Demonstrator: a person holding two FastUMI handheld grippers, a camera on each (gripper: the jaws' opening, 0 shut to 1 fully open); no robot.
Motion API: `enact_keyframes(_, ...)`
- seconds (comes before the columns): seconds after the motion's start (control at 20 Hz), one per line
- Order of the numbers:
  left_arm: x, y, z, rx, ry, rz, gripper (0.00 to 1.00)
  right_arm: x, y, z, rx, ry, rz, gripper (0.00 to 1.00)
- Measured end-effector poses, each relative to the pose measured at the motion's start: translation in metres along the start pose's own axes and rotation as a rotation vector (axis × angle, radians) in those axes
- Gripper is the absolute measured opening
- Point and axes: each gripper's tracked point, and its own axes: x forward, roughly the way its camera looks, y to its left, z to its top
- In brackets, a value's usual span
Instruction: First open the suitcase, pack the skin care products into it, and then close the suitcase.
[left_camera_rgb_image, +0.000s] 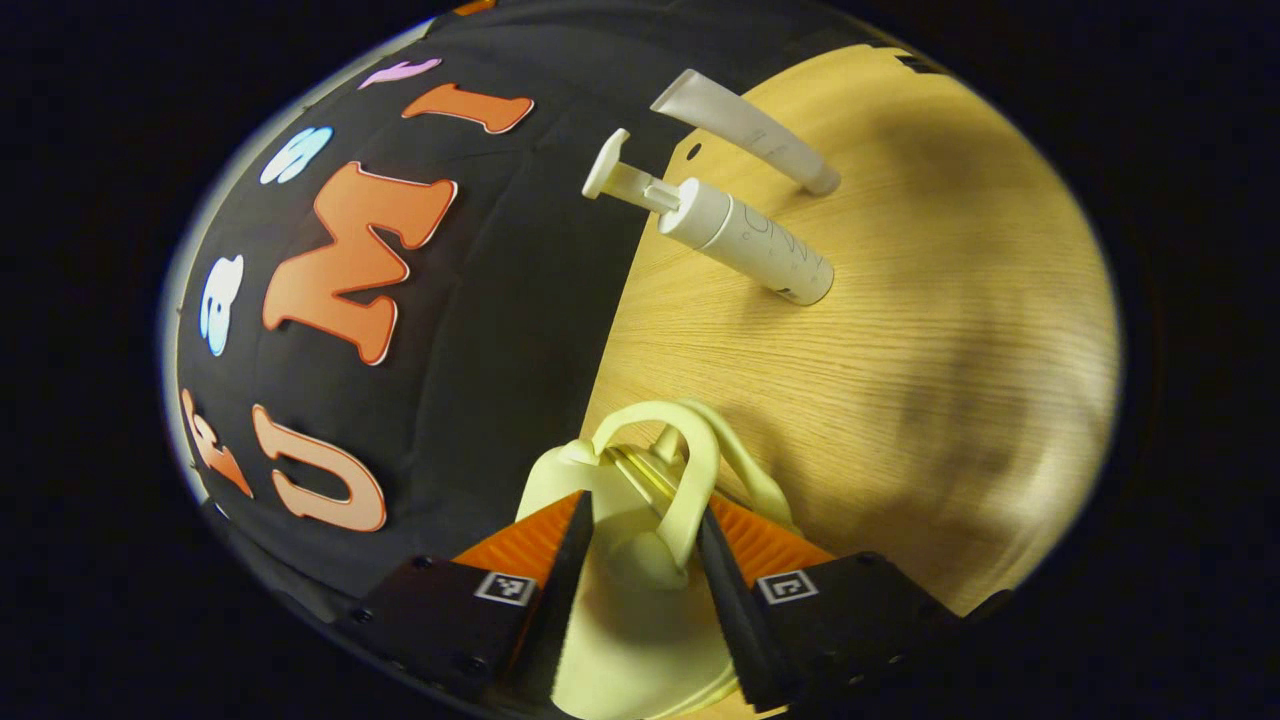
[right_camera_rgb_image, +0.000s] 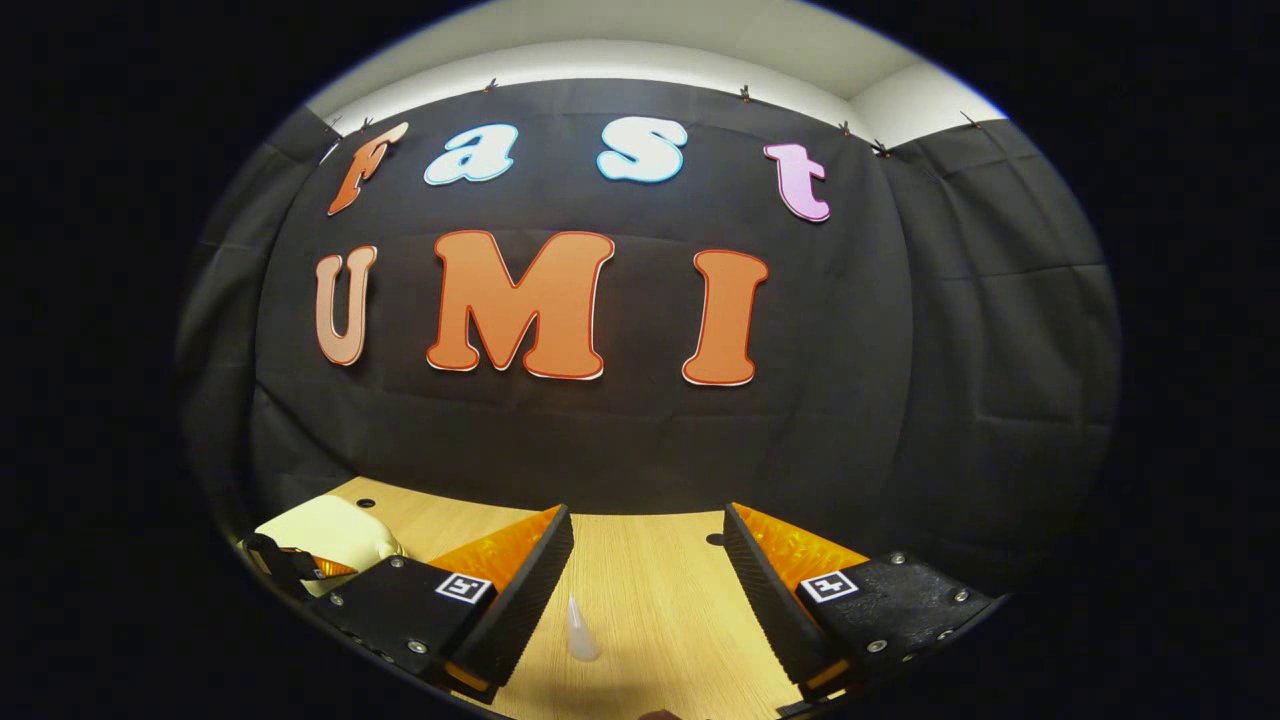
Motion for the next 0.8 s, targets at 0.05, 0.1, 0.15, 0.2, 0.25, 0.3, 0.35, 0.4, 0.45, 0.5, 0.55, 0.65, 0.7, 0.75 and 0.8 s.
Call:
enact_keyframes(0.05,0.002,0.001,0.003,0.026,-0.006,0.012,0.58,-0.001,0.001,-0.001,-0.001,0.002,0.002,0.96)
enact_keyframes(0.1,0.004,0.000,0.005,0.047,-0.010,0.016,0.56,-0.002,0.001,-0.001,-0.004,0.002,0.003,0.96)
enact_keyframes(0.15,0.003,0.000,0.004,0.059,-0.009,0.018,0.35,-0.003,0.002,-0.002,-0.010,0.003,0.004,0.96)
enact_keyframes(0.2,0.003,-0.001,0.005,0.058,-0.007,0.009,0.34,-0.005,0.002,-0.001,-0.016,0.002,0.002,0.96)
enact_keyframes(0.25,0.006,0.001,0.005,0.050,-0.029,0.017,0.34,-0.005,0.001,-0.003,-0.021,0.004,0.002,0.96)
enact_keyframes(0.3,-0.004,0.004,0.010,0.044,-0.032,0.051,0.22,-0.005,0.002,-0.004,-0.024,0.008,0.003,0.96)
enact_keyframes(0.35,-0.002,0.001,0.007,0.029,-0.032,0.039,0.10,-0.007,0.003,-0.004,-0.025,0.010,0.004,0.96)
enact_keyframes(0.4,-0.002,0.001,0.007,0.011,-0.029,0.031,0.10,-0.007,0.002,-0.004,-0.024,0.011,0.004,0.96)
enact_keyframes(0.45,-0.002,0.005,0.010,-0.003,-0.035,0.038,0.10,-0.008,0.003,-0.005,-0.022,0.011,0.005,0.96)
enact_keyframes(0.5,-0.003,0.009,0.011,-0.020,-0.038,0.049,0.10,-0.008,0.004,-0.005,-0.020,0.011,0.005,0.96)
enact_keyframes(0.55,-0.007,0.011,0.009,-0.052,-0.041,0.061,0.09,-0.008,0.005,-0.003,-0.019,0.010,0.006,0.96)
enact_keyframes(0.65,-0.013,0.025,0.007,-0.129,-0.043,0.085,0.08,-0.007,0.009,-0.003,-0.018,0.010,0.013,0.96)
enact_keyframes(0.7,-0.018,0.036,0.006,-0.161,-0.040,0.099,0.07,-0.007,0.012,-0.004,-0.018,0.013,0.020,0.96)
enact_keyframes(0.75,-0.020,0.048,0.004,-0.193,-0.038,0.114,0.07,-0.006,0.015,-0.004,-0.018,0.016,0.025,0.96)
enact_keyframes(0.8,-0.020,0.057,0.003,-0.230,-0.033,0.125,0.06,-0.006,0.018,-0.005,-0.020,0.017,0.033,0.96)
